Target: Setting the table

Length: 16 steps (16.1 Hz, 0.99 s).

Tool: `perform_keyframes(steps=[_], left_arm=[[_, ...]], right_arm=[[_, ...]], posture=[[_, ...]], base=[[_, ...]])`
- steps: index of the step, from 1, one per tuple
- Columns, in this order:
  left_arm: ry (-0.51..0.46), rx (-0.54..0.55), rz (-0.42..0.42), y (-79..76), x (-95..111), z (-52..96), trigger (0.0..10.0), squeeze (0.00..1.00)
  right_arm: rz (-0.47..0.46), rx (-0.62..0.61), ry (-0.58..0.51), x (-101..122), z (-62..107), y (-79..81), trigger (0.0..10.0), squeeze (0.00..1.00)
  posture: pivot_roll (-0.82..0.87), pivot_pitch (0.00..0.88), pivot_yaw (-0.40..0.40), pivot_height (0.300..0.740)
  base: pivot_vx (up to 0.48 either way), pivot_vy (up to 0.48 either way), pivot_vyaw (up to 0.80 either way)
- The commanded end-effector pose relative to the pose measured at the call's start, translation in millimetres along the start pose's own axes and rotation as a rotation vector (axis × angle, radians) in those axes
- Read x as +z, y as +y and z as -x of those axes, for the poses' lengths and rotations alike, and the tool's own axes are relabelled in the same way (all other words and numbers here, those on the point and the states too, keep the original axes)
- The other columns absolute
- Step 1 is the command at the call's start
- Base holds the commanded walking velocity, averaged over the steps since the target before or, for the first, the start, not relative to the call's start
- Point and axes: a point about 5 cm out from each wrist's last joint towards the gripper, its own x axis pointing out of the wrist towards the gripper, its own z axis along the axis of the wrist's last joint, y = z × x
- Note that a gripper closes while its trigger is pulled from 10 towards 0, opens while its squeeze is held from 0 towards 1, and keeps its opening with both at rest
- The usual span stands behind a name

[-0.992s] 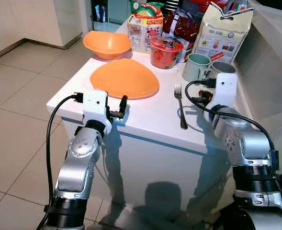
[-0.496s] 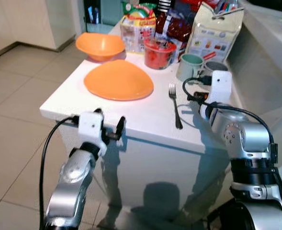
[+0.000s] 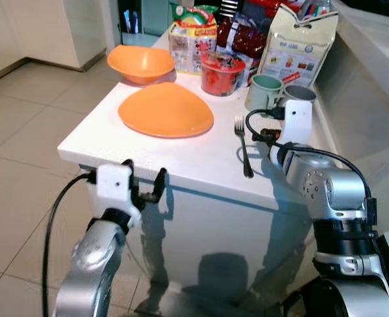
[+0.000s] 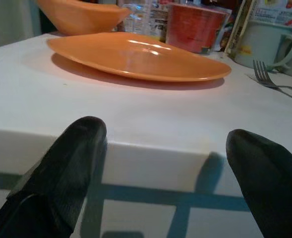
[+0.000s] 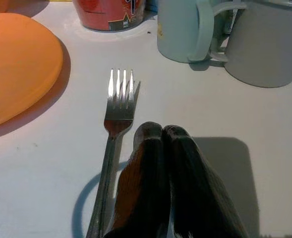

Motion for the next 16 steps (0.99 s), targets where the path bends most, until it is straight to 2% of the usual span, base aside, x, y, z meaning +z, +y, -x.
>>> perform_keyframes(steps=[1,4,6,7,8,9,11,14,16], left_arm=[[-0.008,-0.014,0.012,-2.3,4.0,2.6,10.0,0.00],[0.001,-0.005,0.015,-0.1,4.3,5.0,10.0,0.00],[0.025,-0.004,-0.006,9.7,3.1,17.1,10.0,0.00],[0.063,0.041,-0.001,22.3,-4.5,29.5,10.0,0.00],[0.155,0.070,-0.014,30.2,-24.8,54.6,10.0,0.00],[0.184,0.059,-0.032,28.3,-32.3,62.3,10.0,0.00],[0.205,0.100,0.008,27.2,-40.9,63.3,10.0,0.00],[0.195,0.099,0.024,25.0,-41.4,63.8,10.0,0.00],[0.181,0.090,0.026,20.3,-41.3,61.9,10.0,0.00]], right_arm=[[0.010,-0.026,0.004,-2.7,-1.0,-6.9,10.0,0.00],[0.004,-0.023,0.001,0.0,-1.5,-6.0,10.0,0.00],[0.017,-0.026,-0.003,-1.5,-2.5,-8.8,10.0,0.00],[0.021,-0.034,-0.001,-2.9,-3.6,-11.9,10.0,0.00],[0.032,-0.050,0.000,-5.2,-6.3,-16.9,10.0,0.00],[0.035,-0.053,-0.001,-5.7,-7.6,-18.2,10.0,0.00],[0.024,-0.058,-0.012,-1.7,-10.6,-19.9,10.0,0.00],[-0.004,-0.058,-0.038,8.2,-12.7,-21.5,10.0,0.00],[-0.005,-0.059,-0.035,7.2,-12.6,-23.7,10.0,0.00]], posture=[[0.15,0.000,-0.101,0.740],[0.15,0.000,-0.100,0.740],[0.14,0.000,-0.096,0.740],[0.15,0.000,-0.100,0.740],[0.15,0.000,-0.099,0.740],[0.16,0.000,-0.108,0.740],[0.16,0.000,-0.109,0.740],[0.16,0.000,-0.110,0.740],[0.16,0.000,-0.109,0.740]], base=[[0.000,0.000,0.00],[0.000,0.000,0.00],[0.000,0.000,0.00],[0.000,0.000,0.00],[0.000,0.000,0.00],[0.000,0.000,0.00],[0.000,0.000,0.00],[0.000,0.000,0.00],[0.000,0.000,0.00]])
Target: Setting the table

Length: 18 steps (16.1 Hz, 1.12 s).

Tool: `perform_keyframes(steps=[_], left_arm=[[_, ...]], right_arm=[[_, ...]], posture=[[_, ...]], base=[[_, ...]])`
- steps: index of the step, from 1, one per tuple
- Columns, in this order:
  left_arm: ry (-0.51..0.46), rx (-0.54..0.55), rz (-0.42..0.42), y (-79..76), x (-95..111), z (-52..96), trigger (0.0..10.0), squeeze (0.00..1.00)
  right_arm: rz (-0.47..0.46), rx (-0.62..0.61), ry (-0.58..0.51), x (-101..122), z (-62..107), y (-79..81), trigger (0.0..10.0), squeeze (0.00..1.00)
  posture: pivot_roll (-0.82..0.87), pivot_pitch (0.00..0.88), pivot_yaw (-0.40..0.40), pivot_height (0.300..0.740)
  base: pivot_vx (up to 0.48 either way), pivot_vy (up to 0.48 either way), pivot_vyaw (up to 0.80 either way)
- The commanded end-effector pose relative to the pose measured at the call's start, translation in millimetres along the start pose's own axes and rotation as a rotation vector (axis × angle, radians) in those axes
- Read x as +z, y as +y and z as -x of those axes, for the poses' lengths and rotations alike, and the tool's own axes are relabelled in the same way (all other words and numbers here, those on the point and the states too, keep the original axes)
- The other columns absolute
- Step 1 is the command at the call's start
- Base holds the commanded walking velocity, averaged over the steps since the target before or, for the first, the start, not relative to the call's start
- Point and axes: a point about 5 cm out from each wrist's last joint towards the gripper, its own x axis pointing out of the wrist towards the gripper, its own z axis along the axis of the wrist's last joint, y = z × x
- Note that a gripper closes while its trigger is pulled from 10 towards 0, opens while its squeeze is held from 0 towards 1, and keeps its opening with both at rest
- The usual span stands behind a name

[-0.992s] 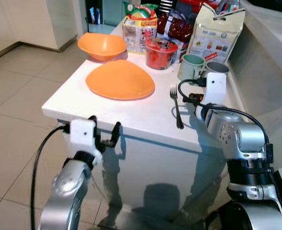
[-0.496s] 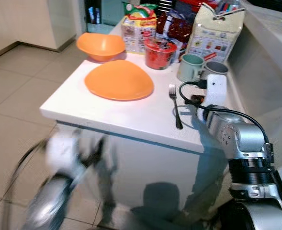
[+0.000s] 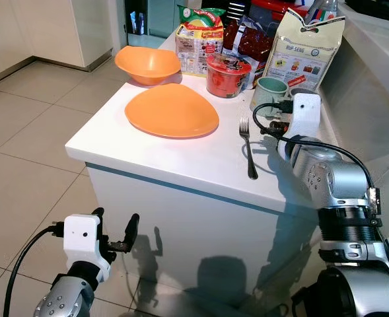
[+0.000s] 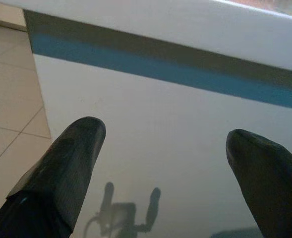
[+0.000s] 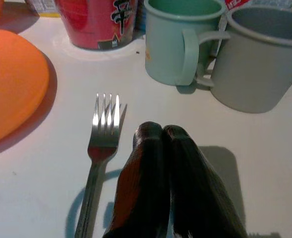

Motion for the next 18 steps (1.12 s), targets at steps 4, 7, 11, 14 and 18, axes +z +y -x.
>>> perform_keyframes(steps=[4,7,11,14,18], left_arm=[[-0.026,-0.039,-0.015,-9.4,4.8,-11.9,10.0,0.00],[-0.035,-0.041,-0.020,-9.9,8.3,-15.9,10.0,0.00],[-0.043,-0.042,-0.025,-11.7,12.4,-15.3,10.0,0.00],[-0.049,-0.041,-0.030,-13.4,13.7,-15.5,10.0,0.00],[-0.052,-0.038,-0.035,-13.8,15.4,-16.5,10.0,0.00]], right_arm=[[-0.022,0.014,0.028,-1.6,1.7,-4.7,10.0,0.00],[-0.026,0.030,0.037,-4.4,1.8,-0.9,10.0,0.00],[-0.025,0.048,0.054,-5.9,1.0,6.6,10.0,0.00],[-0.028,0.056,0.065,-5.9,0.9,9.3,10.0,0.00],[-0.038,0.046,0.064,-5.6,1.0,8.8,10.0,1.00]], posture=[[0.14,0.000,-0.107,0.740],[0.14,0.000,-0.107,0.740],[0.14,0.000,-0.106,0.740],[0.15,0.000,-0.109,0.740],[0.14,0.000,-0.111,0.740]], base=[[0.000,0.000,0.00],[0.000,0.000,0.00],[0.000,0.000,0.00],[0.000,0.000,0.00],[0.000,0.000,0.00]])
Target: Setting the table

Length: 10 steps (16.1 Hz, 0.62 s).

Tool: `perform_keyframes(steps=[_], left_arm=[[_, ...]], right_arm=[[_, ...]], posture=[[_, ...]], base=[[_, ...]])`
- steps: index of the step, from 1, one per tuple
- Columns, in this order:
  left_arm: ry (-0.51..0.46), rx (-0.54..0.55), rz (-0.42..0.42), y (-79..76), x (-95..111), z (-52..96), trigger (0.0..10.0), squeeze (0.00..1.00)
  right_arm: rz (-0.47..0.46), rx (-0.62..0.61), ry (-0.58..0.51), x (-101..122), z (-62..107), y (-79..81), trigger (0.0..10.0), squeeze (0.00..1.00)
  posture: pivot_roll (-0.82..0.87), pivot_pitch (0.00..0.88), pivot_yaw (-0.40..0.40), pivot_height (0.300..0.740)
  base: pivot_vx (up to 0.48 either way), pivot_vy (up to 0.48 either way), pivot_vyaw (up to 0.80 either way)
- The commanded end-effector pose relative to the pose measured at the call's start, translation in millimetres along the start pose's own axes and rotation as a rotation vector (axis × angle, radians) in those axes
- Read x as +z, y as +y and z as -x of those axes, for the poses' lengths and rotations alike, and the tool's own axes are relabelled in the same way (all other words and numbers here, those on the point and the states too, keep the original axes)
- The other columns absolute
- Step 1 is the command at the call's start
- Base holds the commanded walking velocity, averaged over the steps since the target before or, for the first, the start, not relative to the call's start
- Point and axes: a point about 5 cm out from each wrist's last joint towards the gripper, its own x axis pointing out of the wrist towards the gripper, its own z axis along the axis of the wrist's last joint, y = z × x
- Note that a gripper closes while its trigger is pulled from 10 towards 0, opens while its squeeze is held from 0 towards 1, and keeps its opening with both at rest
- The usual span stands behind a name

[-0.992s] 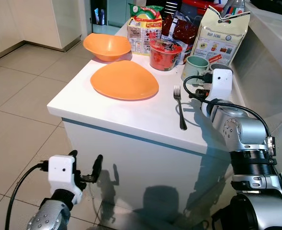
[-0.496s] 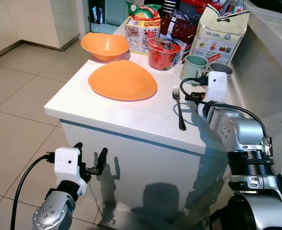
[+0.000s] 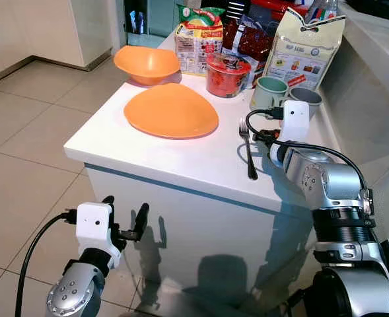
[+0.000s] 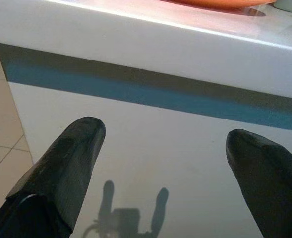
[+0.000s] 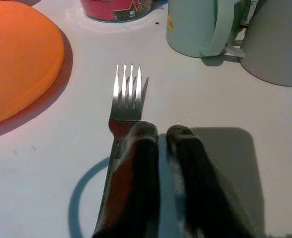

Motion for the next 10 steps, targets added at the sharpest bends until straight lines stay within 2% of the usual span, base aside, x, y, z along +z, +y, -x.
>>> perform_keyframes(steps=[1,10], left_arm=[[-0.012,-0.012,-0.010,-4.0,4.8,-1.4,10.0,0.00],[-0.012,-0.009,-0.009,-4.0,5.2,-4.2,10.0,0.00]], right_arm=[[-0.006,-0.014,-0.010,4.3,2.0,-3.8,10.0,1.00],[-0.027,0.017,0.004,2.3,2.2,4.8,10.0,1.00]], posture=[[0.14,0.000,-0.112,0.740],[0.15,0.000,-0.116,0.740]], base=[[0.000,0.000,0.00],[0.000,0.000,0.00]])
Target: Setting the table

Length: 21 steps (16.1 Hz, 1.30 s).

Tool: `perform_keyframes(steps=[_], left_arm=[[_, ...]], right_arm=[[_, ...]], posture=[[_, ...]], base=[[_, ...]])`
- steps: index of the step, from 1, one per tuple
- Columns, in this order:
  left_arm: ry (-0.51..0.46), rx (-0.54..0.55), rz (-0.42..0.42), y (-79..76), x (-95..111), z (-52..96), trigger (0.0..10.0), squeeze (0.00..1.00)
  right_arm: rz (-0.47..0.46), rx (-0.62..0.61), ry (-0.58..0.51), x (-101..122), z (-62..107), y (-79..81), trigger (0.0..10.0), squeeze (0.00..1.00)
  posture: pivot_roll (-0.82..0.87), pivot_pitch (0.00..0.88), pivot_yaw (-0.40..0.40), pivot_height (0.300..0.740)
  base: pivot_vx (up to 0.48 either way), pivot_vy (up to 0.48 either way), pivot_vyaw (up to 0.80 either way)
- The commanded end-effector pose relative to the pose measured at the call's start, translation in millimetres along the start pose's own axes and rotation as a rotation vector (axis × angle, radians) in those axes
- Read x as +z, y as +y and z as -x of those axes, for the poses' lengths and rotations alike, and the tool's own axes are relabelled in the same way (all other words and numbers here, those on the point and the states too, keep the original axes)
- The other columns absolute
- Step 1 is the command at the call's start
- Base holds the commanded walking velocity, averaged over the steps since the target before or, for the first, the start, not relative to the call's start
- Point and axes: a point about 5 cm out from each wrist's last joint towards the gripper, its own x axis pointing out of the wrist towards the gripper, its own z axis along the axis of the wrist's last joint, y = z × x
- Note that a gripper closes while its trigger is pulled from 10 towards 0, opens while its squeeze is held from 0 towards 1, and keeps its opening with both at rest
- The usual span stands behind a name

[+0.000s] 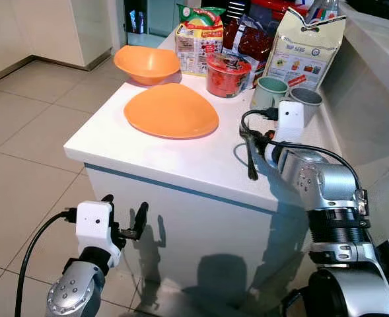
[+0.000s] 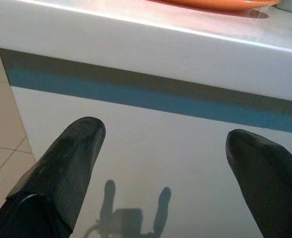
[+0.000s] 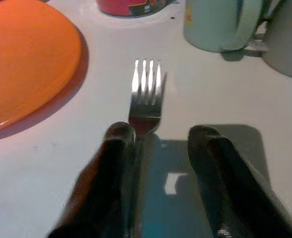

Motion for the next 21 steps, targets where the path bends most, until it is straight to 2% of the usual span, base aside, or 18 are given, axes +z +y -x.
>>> perform_keyframes(steps=[1,4,11,16,17,21], left_arm=[[-0.006,-0.011,0.000,-4.3,3.1,-2.5,10.0,0.00],[-0.006,-0.014,-0.001,-4.4,2.9,-2.7,10.0,0.00],[-0.010,-0.007,-0.001,-4.4,2.3,-2.6,10.0,0.00],[-0.018,-0.001,-0.015,0.6,5.4,-5.1,10.0,0.00],[-0.020,0.001,-0.017,0.8,5.7,-5.1,10.0,0.00],[-0.021,0.013,-0.016,1.0,4.7,-4.3,10.0,0.00]], right_arm=[[-0.021,-0.013,-0.008,7.4,2.7,-4.9,10.0,1.00],[-0.047,-0.012,0.000,9.6,2.5,-7.1,10.0,1.00],[-0.101,0.031,0.079,7.1,2.3,6.0,10.0,1.00],[-0.049,-0.004,0.160,-7.6,0.8,9.6,10.0,1.00],[-0.038,-0.022,0.186,-12.9,-0.4,9.3,10.0,0.00],[-0.035,-0.058,0.208,-17.0,-2.2,5.2,10.0,0.00]], posture=[[0.14,0.000,-0.115,0.740],[0.14,0.000,-0.115,0.740],[0.16,0.000,-0.120,0.740],[0.16,0.000,-0.120,0.740],[0.17,0.000,-0.121,0.740],[0.17,0.000,-0.132,0.740]], base=[[0.000,0.000,0.00],[0.000,0.000,0.00],[0.000,0.000,0.00],[0.000,0.000,0.00],[0.000,0.000,0.00],[0.000,0.000,0.00]])
